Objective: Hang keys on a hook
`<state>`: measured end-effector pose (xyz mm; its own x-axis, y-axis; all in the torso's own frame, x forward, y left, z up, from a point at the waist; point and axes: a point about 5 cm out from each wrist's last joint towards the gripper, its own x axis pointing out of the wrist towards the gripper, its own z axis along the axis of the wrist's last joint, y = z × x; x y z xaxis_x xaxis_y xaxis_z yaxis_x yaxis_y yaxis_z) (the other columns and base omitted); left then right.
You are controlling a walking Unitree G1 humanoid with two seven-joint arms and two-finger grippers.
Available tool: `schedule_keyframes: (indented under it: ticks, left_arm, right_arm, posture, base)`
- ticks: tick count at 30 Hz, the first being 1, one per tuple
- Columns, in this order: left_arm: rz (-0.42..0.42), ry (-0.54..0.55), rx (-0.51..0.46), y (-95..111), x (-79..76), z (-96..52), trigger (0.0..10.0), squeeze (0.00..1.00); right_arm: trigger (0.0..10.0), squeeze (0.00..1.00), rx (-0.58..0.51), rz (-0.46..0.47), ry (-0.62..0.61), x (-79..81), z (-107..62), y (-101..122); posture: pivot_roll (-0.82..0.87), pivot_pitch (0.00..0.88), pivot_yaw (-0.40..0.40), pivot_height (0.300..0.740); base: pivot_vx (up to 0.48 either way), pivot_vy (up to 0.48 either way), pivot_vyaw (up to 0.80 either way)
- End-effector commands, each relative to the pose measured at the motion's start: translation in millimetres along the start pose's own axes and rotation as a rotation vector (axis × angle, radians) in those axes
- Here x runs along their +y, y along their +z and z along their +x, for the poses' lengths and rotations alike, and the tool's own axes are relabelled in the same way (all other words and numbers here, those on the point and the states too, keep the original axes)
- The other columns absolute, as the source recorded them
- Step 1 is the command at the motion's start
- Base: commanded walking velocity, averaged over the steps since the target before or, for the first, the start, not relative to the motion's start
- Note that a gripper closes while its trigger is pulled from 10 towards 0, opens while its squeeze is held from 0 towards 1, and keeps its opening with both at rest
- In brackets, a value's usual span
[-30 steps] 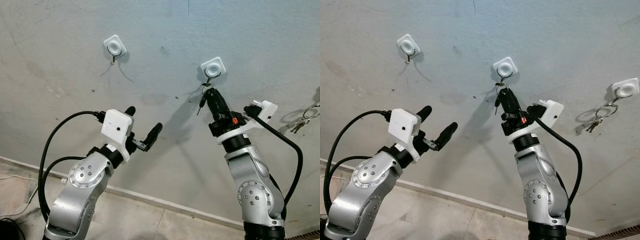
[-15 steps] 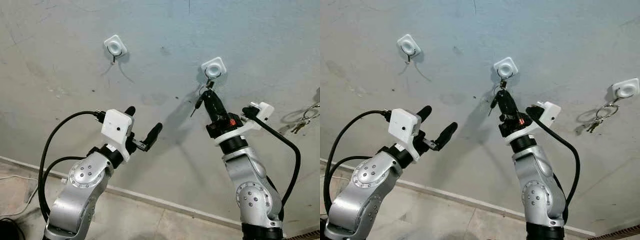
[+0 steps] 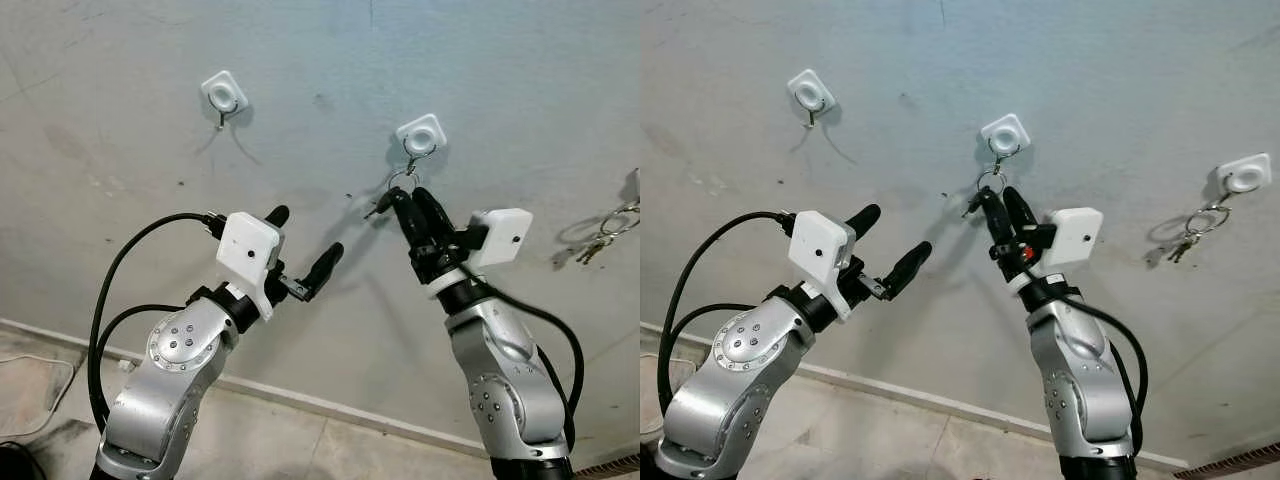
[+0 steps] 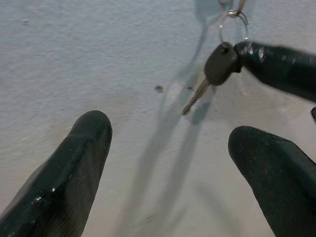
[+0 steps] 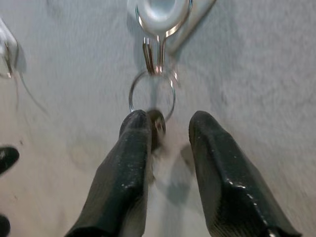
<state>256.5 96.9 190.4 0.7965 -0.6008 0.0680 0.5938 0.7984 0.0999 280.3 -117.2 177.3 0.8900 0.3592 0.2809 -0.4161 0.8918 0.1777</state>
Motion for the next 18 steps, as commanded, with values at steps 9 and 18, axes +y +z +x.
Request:
schedule_keyframes:
  ticks: [9,18]
  left_arm:
    - [0.016,-0.008,0.025,-6,-2.2,-3.2,10.0,0.00]
    - [0.008,0.126,0.093,-24,12.0,-9.6,10.0,0.00]
  right_arm:
    - [10.0,1.00,0.120,-0.070,0.009,2.0,-6.0,-29]
    - [10.0,1.00,0.129,-0.170,-0.056,-4.3,-13.0,-22]
  posture:
    - [0.25,0.052,-0.048,0.740]
    - [0.23,0.051,-0.059,0.740]
  base:
    - [0.000,0.000,0.00]
    - [0.000,0.000,0.00]
